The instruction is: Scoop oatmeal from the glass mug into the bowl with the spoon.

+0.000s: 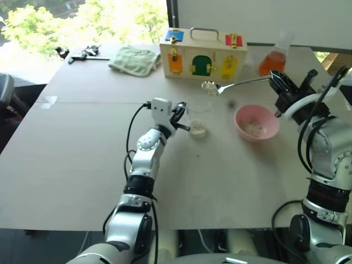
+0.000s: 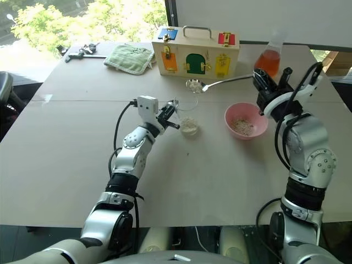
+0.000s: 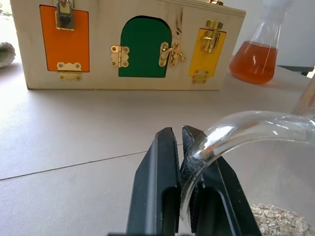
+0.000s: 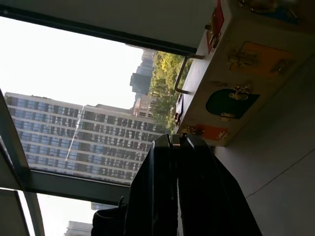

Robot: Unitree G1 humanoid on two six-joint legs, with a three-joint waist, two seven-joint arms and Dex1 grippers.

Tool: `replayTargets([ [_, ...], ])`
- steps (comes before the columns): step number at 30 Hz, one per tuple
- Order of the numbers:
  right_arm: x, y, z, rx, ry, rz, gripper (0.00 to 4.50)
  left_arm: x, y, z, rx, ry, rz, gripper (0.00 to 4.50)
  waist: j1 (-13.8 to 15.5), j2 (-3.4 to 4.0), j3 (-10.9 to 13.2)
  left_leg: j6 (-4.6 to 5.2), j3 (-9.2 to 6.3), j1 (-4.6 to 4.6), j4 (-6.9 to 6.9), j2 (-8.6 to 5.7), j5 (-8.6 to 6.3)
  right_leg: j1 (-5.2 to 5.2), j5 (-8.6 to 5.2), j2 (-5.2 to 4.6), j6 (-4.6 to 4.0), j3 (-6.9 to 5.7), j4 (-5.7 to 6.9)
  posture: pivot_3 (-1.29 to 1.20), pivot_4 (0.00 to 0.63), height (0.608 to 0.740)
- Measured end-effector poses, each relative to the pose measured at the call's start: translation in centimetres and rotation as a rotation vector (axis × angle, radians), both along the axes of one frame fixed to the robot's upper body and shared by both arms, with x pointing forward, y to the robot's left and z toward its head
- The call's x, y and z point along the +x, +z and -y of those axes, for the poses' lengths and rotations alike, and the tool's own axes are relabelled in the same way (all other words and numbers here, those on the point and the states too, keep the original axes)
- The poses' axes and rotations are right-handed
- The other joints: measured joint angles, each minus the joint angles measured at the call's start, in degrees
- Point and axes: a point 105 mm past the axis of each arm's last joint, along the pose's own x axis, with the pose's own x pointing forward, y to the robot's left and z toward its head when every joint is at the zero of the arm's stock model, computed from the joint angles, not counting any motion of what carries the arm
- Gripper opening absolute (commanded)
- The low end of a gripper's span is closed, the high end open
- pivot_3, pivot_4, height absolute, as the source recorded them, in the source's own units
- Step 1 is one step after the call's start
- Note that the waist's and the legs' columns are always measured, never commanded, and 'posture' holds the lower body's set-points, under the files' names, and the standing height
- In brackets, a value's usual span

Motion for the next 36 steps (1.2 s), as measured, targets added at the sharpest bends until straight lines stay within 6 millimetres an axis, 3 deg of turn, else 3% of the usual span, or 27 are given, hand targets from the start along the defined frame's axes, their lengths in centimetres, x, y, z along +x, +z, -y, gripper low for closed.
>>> replayTargets([
  [8, -1.9, -1.6, 6.1, -0.002, -0.202, -0.055, 0.0, 0.4, -0.1, 0.6, -0.002, -0.024, -0.008, 0.07, 0.03, 0.02, -0.01, 0.0, 0.06, 0.01, 0.0, -0.02, 0.0, 0.02, 0.0, 0.0, 0.0, -0.02, -0.01, 0.0, 0.15, 0.74],
  [13, -2.5, -3.2, 7.9, -0.005, -0.262, -0.114, 0.0, 0.5, -0.1, 0.9, -0.003, -0.037, -0.005, 0.07, 0.03, 0.04, -0.02, 0.01, 0.06, 0.01, 0.0, -0.02, 0.0, 0.03, 0.01, 0.0, 0.02, 0.0, -0.02, 0.0, 0.15, 0.74],
  [17, -2.1, -4.2, 9.2, -0.108, -0.298, -0.159, 0.0, 0.5, -0.2, 1.0, -0.003, -0.043, -0.002, 0.07, 0.03, 0.04, -0.02, 0.01, 0.13, 0.02, 0.0, -0.03, 0.0, 0.03, 0.01, 0.0, 0.02, 0.02, -0.02, 0.0, 0.15, 0.74],
  [27, -0.7, -5.6, 8.9, -0.404, -0.282, -0.155, 0.0, 0.4, -0.2, 0.9, -0.003, -0.041, -0.001, 0.07, 0.02, 0.07, -0.04, 0.01, 0.15, 0.04, 0.0, -0.03, -0.01, 0.03, 0.01, 0.01, 0.03, 0.04, -0.04, 0.0, 0.15, 0.74],
  [30, -0.5, -4.9, 8.1, -0.658, -0.258, -0.087, 0.0, 0.4, -0.3, 0.9, -0.003, -0.039, -0.001, 0.07, 0.02, 0.09, -0.05, 0.01, 0.13, 0.05, 0.0, -0.03, -0.01, 0.03, 0.02, 0.01, 0.04, 0.05, -0.04, 0.0, 0.15, 0.74],
  [36, -0.2, -2.0, 5.6, -0.944, -0.214, 0.105, 0.0, 0.4, -0.2, 0.8, -0.004, -0.037, 0.0, 0.07, 0.04, 0.08, -0.05, 0.01, 0.11, 0.05, 0.01, -0.04, 0.0, 0.04, 0.02, 0.02, 0.04, 0.03, -0.04, 0.0, 0.15, 0.74],
])
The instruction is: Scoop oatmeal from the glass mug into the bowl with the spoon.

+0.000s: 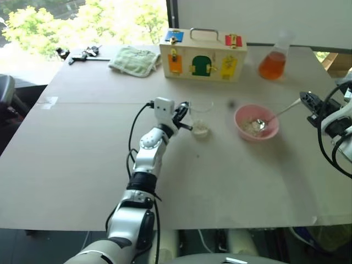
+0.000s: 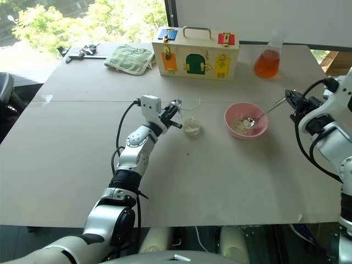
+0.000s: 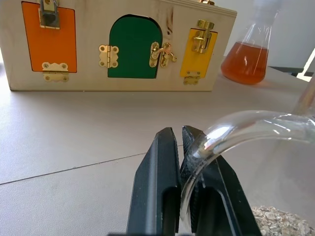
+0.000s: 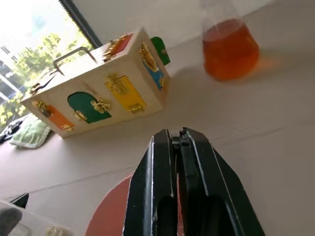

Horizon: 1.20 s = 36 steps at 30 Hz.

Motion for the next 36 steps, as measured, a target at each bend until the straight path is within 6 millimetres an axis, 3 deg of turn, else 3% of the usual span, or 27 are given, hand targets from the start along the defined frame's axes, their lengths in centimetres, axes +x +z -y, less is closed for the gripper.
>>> replayTargets([
  [6, -0.7, 1.7, -3.4, -0.36, 0.159, 0.091, 0.0, -0.1, 0.0, 0.1, -0.006, 0.004, 0.006, 0.07, 0.06, -0.01, 0.0, 0.0, 0.0, -0.02, 0.0, 0.0, 0.0, 0.01, 0.0, -0.01, 0.0, -0.04, -0.06, 0.0, 0.15, 0.74],
  [14, -0.9, 2.1, -4.6, -0.638, 0.245, 0.153, 0.0, -0.1, 0.0, 0.0, -0.007, 0.01, 0.007, 0.07, 0.02, -0.01, 0.01, 0.0, -0.03, -0.01, 0.06, 0.0, 0.0, 0.04, 0.0, 0.0, 0.01, -0.07, -0.04, 0.0, 0.15, 0.74],
  [16, -0.8, 2.2, -4.7, -0.596, 0.236, 0.169, 0.0, -0.1, 0.0, 0.0, -0.007, 0.01, 0.007, 0.07, 0.03, -0.04, 0.01, 0.0, -0.06, -0.01, 0.1, 0.0, 0.0, 0.09, 0.0, -0.01, 0.01, -0.12, -0.04, 0.0, 0.15, 0.74],
  [20, 0.5, 2.3, -2.6, -0.311, 0.128, 0.135, 0.0, -0.1, -0.1, -0.1, -0.006, 0.013, 0.007, 0.07, 0.04, -0.05, 0.01, 0.0, -0.11, -0.01, 0.22, 0.0, 0.0, 0.17, 0.02, -0.02, 0.02, -0.2, -0.02, 0.0, 0.15, 0.74],
  [21, 1.1, 3.0, -1.0, -0.128, 0.053, 0.133, 0.0, -0.1, -0.1, -0.1, -0.007, 0.014, 0.006, 0.07, 0.04, -0.05, 0.01, 0.0, -0.13, -0.01, 0.26, 0.0, 0.0, 0.2, 0.03, -0.02, 0.03, -0.23, -0.01, 0.0, 0.15, 0.74],
  [22, 1.2, 3.3, -0.4, -0.074, 0.029, 0.129, 0.0, -0.1, -0.1, -0.1, -0.006, 0.014, 0.006, 0.07, 0.03, -0.03, 0.01, 0.0, -0.13, -0.01, 0.25, 0.0, 0.0, 0.2, 0.03, -0.02, 0.03, -0.22, 0.0, 0.0, 0.15, 0.74],
  [25, 1.4, 4.9, 0.3, 0.261, 0.014, 0.149, 0.0, -0.1, -0.1, -0.2, -0.005, 0.017, 0.006, 0.07, -0.14, 0.01, -0.01, 0.0, -0.13, 0.03, 0.24, 0.03, 0.0, 0.2, 0.03, 0.0, 0.02, -0.2, 0.03, 0.0, 0.15, 0.74],
  [31, 1.2, 6.2, -3.6, 0.597, 0.196, 0.092, 0.0, -0.1, -0.1, -0.2, -0.005, 0.017, 0.006, 0.07, -0.13, 0.03, -0.02, 0.01, -0.1, 0.02, 0.23, 0.04, -0.01, 0.2, 0.03, 0.0, 0.02, -0.17, 0.03, 0.0, 0.15, 0.74],
  [36, 0.8, 5.8, -8.0, 0.569, 0.341, 0.015, 0.0, -0.1, -0.1, -0.2, -0.005, 0.019, 0.006, 0.07, -0.14, 0.03, -0.02, 0.03, -0.12, 0.01, 0.23, 0.04, -0.02, 0.2, 0.03, 0.0, 0.02, -0.17, 0.02, 0.0, 0.15, 0.74],
])
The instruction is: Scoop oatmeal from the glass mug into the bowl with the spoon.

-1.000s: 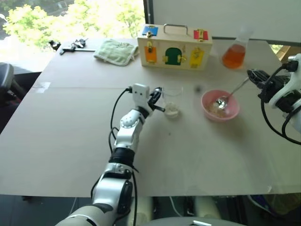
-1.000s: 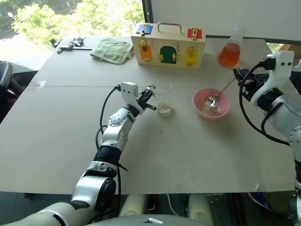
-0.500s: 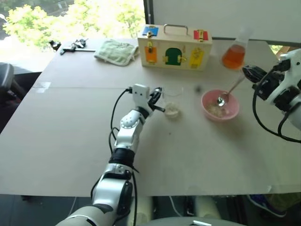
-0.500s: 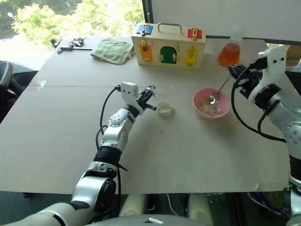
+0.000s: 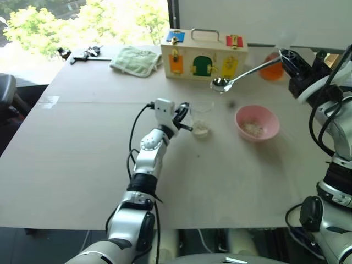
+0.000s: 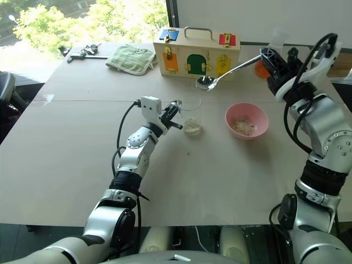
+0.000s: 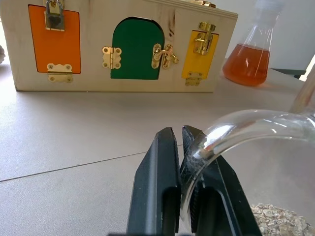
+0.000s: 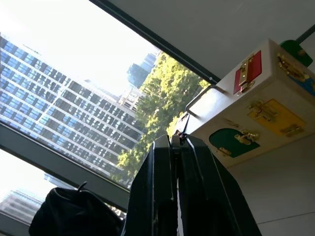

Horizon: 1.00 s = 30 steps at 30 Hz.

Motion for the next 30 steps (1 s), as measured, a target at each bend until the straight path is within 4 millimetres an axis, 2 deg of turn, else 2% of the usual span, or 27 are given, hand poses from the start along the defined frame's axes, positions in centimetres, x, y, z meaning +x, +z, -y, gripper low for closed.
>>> replayTargets([
  [6, 0.0, -0.8, -2.9, -0.075, 0.086, -0.011, 0.0, 0.0, 0.0, -0.1, 0.002, 0.003, 0.001, 0.07, -0.01, 0.0, 0.0, 0.01, -0.01, 0.0, 0.0, 0.0, 0.0, 0.0, 0.0, 0.0, 0.0, 0.0, 0.0, 0.0, 0.15, 0.74],
  [12, 0.0, -0.4, -5.5, -0.289, 0.141, 0.093, 0.0, -0.2, 0.0, -0.4, 0.002, 0.01, 0.003, 0.07, -0.18, 0.0, -0.01, 0.02, -0.06, 0.01, 0.0, 0.02, -0.01, -0.01, 0.0, 0.01, 0.0, 0.01, 0.0, 0.0, 0.15, 0.74],
  [15, 0.4, -0.3, -5.8, -0.324, 0.142, 0.121, 0.0, -0.2, -0.1, -0.5, 0.002, 0.018, 0.002, 0.07, -0.16, 0.0, -0.01, 0.02, -0.05, 0.01, 0.0, 0.01, -0.01, -0.01, 0.0, 0.01, 0.0, 0.02, 0.0, 0.0, 0.15, 0.74],
  [18, 1.1, 0.0, -5.3, -0.34, 0.101, 0.132, 0.0, -0.3, -0.1, -0.6, 0.001, 0.023, 0.003, 0.07, -0.2, 0.01, -0.01, 0.02, -0.03, 0.03, 0.0, 0.02, -0.01, -0.01, 0.0, 0.01, 0.0, 0.02, 0.0, 0.0, 0.15, 0.74],
  [21, 1.9, -1.0, -5.0, -0.347, 0.083, 0.088, 0.0, -0.5, 0.0, -0.8, 0.004, 0.029, 0.005, 0.07, -0.33, 0.01, -0.01, 0.02, -0.02, 0.01, -0.01, 0.03, -0.01, -0.02, 0.0, 0.01, 0.0, 0.03, 0.0, 0.0, 0.15, 0.74],
  [28, 2.0, -1.4, -5.0, -0.376, 0.103, 0.087, 0.0, -0.5, 0.0, -0.8, 0.006, 0.029, 0.004, 0.07, -0.31, 0.01, -0.01, 0.03, -0.01, -0.01, -0.01, 0.02, -0.02, -0.02, 0.0, 0.0, 0.0, 0.01, -0.02, 0.0, 0.15, 0.74],
  [30, 1.7, -1.3, -5.2, -0.386, 0.112, 0.102, 0.7, -0.5, 0.0, -0.8, 0.007, 0.029, 0.005, 0.0, -0.33, 0.01, -0.01, 0.03, -0.02, -0.01, -0.01, 0.02, -0.02, -0.02, 0.0, 0.01, 0.0, 0.0, -0.02, 0.0, 0.15, 0.74],
])
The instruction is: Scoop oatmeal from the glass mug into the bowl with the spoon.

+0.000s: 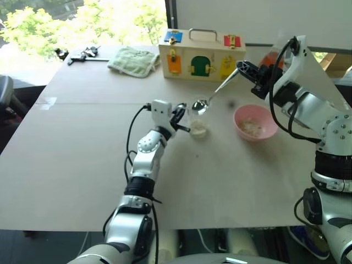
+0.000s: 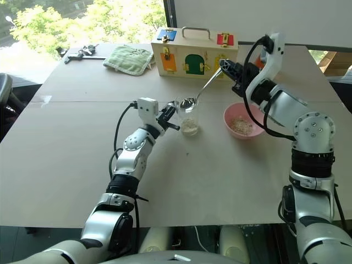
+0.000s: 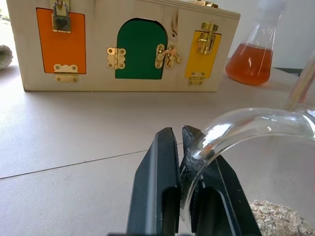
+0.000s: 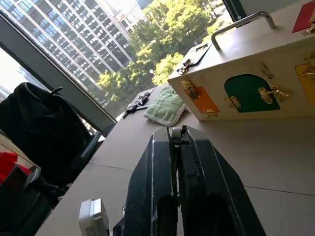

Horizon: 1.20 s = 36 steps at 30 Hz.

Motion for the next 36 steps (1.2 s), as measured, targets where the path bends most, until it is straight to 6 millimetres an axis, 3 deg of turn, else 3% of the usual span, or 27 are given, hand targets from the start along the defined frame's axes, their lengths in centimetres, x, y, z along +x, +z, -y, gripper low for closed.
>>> replayTargets([
  [1, -0.1, 0.1, -0.1, -0.007, 0.001, 0.009, 0.85, 0.0, 0.0, 0.0, 0.0, 0.0, 0.0, 0.0, 0.0, 0.0, 0.0, 0.0, -0.01, 0.0, 0.0, 0.0, 0.0, 0.0, 0.0, 0.0, 0.0, 0.0, 0.0, 0.0, 0.15, 0.74],
  [2, -0.2, 0.2, -0.2, -0.008, 0.008, 0.02, 1.48, 0.0, 0.0, 0.0, 0.0, 0.001, 0.0, 0.0, -0.02, 0.0, 0.0, 0.0, -0.01, 0.0, 0.0, 0.0, 0.0, 0.0, 0.0, 0.0, 0.0, 0.01, -0.01, 0.0, 0.15, 0.74],
  [5, -0.5, 0.6, -0.6, 0.011, 0.03, 0.043, 2.6, 0.0, 0.0, -0.1, 0.0, 0.002, -0.001, 0.0, -0.06, 0.0, 0.0, 0.0, -0.01, 0.0, 0.0, 0.0, 0.0, 0.0, 0.0, 0.0, 0.0, 0.0, 0.0, 0.0, 0.15, 0.74],
  [7, -0.7, 1.1, -0.4, 0.043, 0.035, 0.066, 3.72, 0.0, 0.0, -0.1, 0.0, 0.002, -0.002, 0.0, -0.04, 0.0, 0.0, 0.0, -0.02, 0.0, 0.0, 0.0, 0.0, 0.0, 0.0, 0.0, 0.0, 0.0, 0.0, 0.0, 0.15, 0.74],
  [9, -0.6, 1.6, 0.0, 0.07, 0.024, 0.083, 4.4, 0.0, 0.0, -0.2, 0.0, 0.002, -0.002, 0.0, -0.03, 0.0, 0.0, 0.0, -0.01, 0.0, 0.0, 0.0, 0.0, 0.0, 0.0, 0.0, 0.0, 0.0, -0.01, 0.0, 0.15, 0.74],
  [14, -0.8, 2.5, 1.7, 0.163, -0.006, 0.119, 4.4, -0.1, 0.0, -0.3, 0.003, 0.004, 0.0, 0.0, -0.05, 0.0, 0.0, 0.0, 0.0, 0.0, -0.01, 0.0, 0.0, 0.01, 0.0, 0.0, 0.0, -0.02, -0.02, 0.0, 0.15, 0.74],
  [17, -1.5, 0.2, 2.8, 0.217, 0.018, 0.06, 4.4, -0.1, 0.0, -0.5, 0.002, 0.006, -0.002, 0.0, 0.03, -0.01, 0.0, 0.01, 0.0, 0.0, -0.03, 0.0, -0.01, 0.01, 0.0, 0.0, 0.0, -0.01, -0.04, 0.0, 0.15, 0.74],
  [23, -3.6, -4.6, 3.1, 0.219, 0.08, -0.073, 4.5, -0.4, -1.0, -1.3, 0.023, 0.012, -0.042, 2.11, -0.24, 0.0, 0.0, 0.01, -0.12, 0.02, -0.09, 0.0, -0.01, -0.01, 0.0, 0.0, 0.0, 0.04, -0.04, 0.0, 0.15, 0.74],
  [24, -4.1, -5.1, 3.0, 0.222, 0.093, -0.087, 4.5, -0.4, -1.0, -1.4, 0.026, 0.014, -0.043, 2.7, -0.24, 0.0, 0.0, 0.01, -0.16, 0.03, -0.08, -0.01, -0.01, -0.01, 0.0, 0.0, 0.0, 0.05, -0.04, 0.0, 0.15, 0.74],
  [27, -5.0, -5.3, 2.6, 0.208, 0.135, -0.074, 4.5, -0.4, -1.0, -1.6, 0.031, 0.021, -0.042, 3.82, -0.21, -0.01, 0.0, 0.02, -0.21, 0.03, -0.07, -0.01, -0.01, 0.0, 0.0, 0.0, 0.0, 0.05, -0.03, 0.0, 0.15, 0.74],
  [32, -7.3, -6.5, 2.4, 0.225, 0.226, -0.08, 4.5, -1.4, -1.0, -2.5, 0.056, 0.027, -0.034, 3.82, 0.11, -0.01, 0.01, 0.06, -0.25, -0.01, -0.09, -0.01, -0.04, -0.01, 0.0, 0.0, 0.01, 0.05, -0.1, 0.0, 0.15, 0.74],
  [36, -10.1, -6.9, 2.3, 0.149, 0.322, -0.06, 4.5, -3.3, -0.8, -3.9, 0.105, 0.014, -0.024, 3.82, 0.16, -0.01, 0.01, 0.07, -0.31, 0.0, -0.09, 0.02, -0.05, 0.0, 0.0, -0.01, 0.0, 0.05, -0.1, 0.0, 0.15, 0.74],
])
